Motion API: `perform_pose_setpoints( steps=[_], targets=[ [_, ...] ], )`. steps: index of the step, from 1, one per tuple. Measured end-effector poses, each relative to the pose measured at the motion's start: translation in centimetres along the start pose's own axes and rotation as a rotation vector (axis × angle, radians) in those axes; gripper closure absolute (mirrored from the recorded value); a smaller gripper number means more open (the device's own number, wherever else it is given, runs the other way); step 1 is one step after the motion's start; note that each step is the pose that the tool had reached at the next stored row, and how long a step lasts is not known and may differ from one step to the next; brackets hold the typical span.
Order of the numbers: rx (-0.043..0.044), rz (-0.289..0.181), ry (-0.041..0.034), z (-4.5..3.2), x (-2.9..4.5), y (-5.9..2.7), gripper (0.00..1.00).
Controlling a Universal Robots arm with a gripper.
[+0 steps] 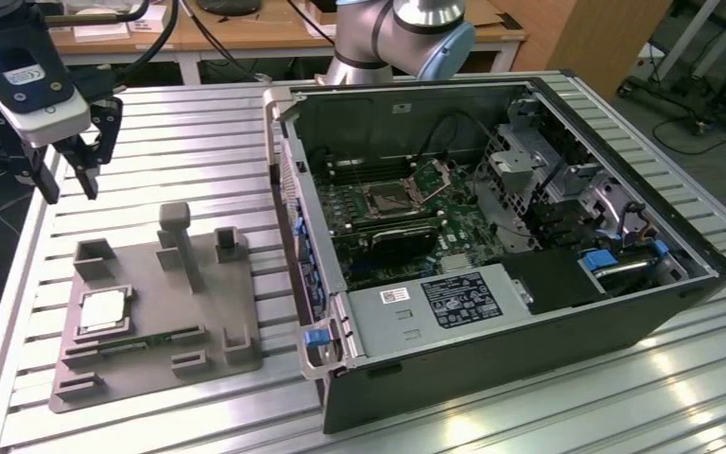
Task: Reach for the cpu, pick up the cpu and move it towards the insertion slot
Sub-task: 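Reach for the cpu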
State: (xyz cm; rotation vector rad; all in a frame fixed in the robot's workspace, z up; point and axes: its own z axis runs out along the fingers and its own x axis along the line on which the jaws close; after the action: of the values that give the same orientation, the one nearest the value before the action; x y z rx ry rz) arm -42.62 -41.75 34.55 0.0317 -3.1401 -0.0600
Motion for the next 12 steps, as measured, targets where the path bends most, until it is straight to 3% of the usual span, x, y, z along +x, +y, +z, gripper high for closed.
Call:
perform_pose_setpoints(
  steps=[12],
  targets=[
    [-0.0025, 0.0, -0.0026, 0.34, 0.29, -0.15, 0.6]
  ],
)
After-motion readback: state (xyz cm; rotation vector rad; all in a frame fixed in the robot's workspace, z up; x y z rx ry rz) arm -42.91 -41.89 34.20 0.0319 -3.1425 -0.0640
